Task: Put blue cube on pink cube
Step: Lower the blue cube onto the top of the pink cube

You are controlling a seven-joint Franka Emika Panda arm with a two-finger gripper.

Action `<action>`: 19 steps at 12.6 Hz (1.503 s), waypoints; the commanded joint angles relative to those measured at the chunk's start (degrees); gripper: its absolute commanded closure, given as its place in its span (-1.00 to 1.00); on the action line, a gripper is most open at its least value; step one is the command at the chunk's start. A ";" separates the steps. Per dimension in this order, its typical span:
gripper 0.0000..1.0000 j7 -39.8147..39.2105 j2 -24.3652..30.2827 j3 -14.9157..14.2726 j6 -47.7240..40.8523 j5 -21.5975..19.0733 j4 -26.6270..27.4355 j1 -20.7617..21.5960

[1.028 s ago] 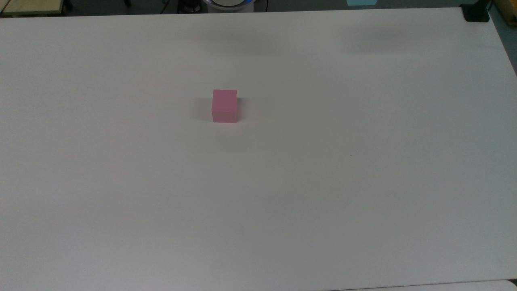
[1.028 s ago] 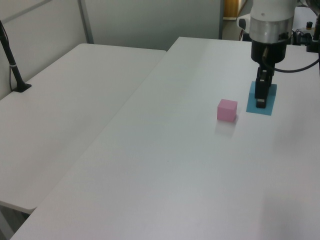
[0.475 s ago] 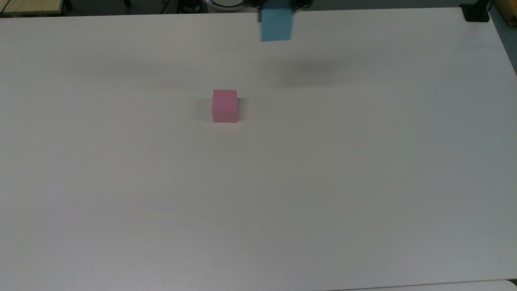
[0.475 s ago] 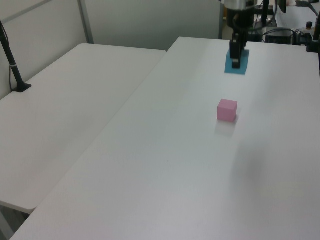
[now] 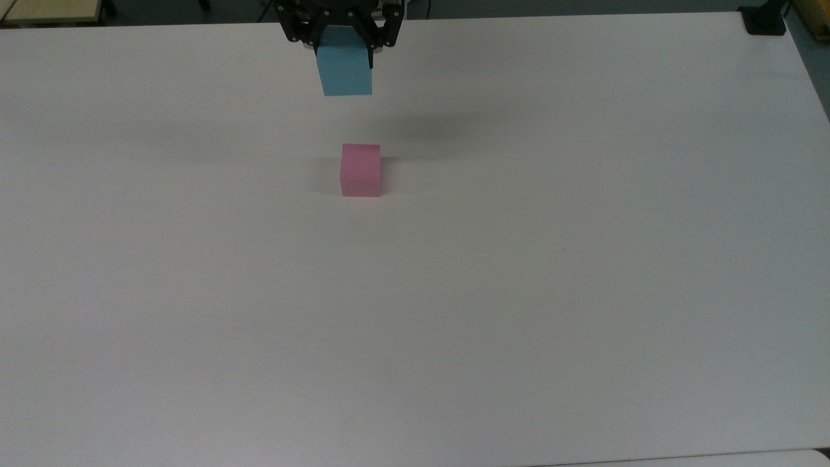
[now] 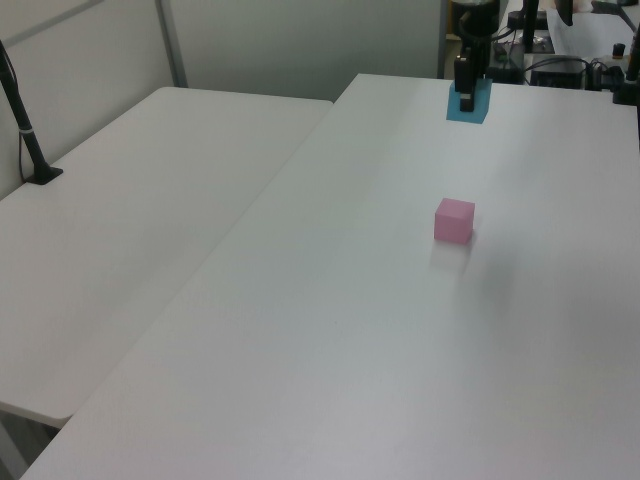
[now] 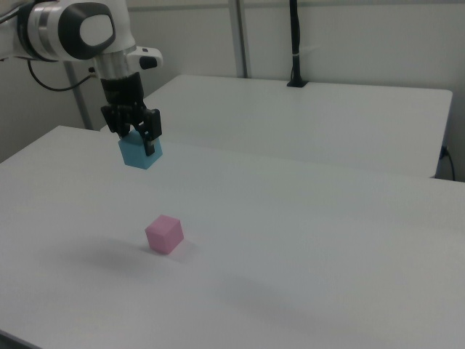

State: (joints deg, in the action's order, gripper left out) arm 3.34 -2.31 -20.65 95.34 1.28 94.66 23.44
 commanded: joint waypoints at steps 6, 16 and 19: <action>0.67 -0.27 -2.52 1.57 17.22 2.32 14.74 -0.33; 0.55 6.76 -5.33 2.20 25.33 2.50 19.95 -0.86; 0.25 6.76 -5.94 2.20 25.42 2.50 19.86 -0.86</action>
State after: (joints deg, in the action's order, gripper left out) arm 8.44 -8.33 -19.42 119.03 2.69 113.63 23.31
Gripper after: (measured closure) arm 0.401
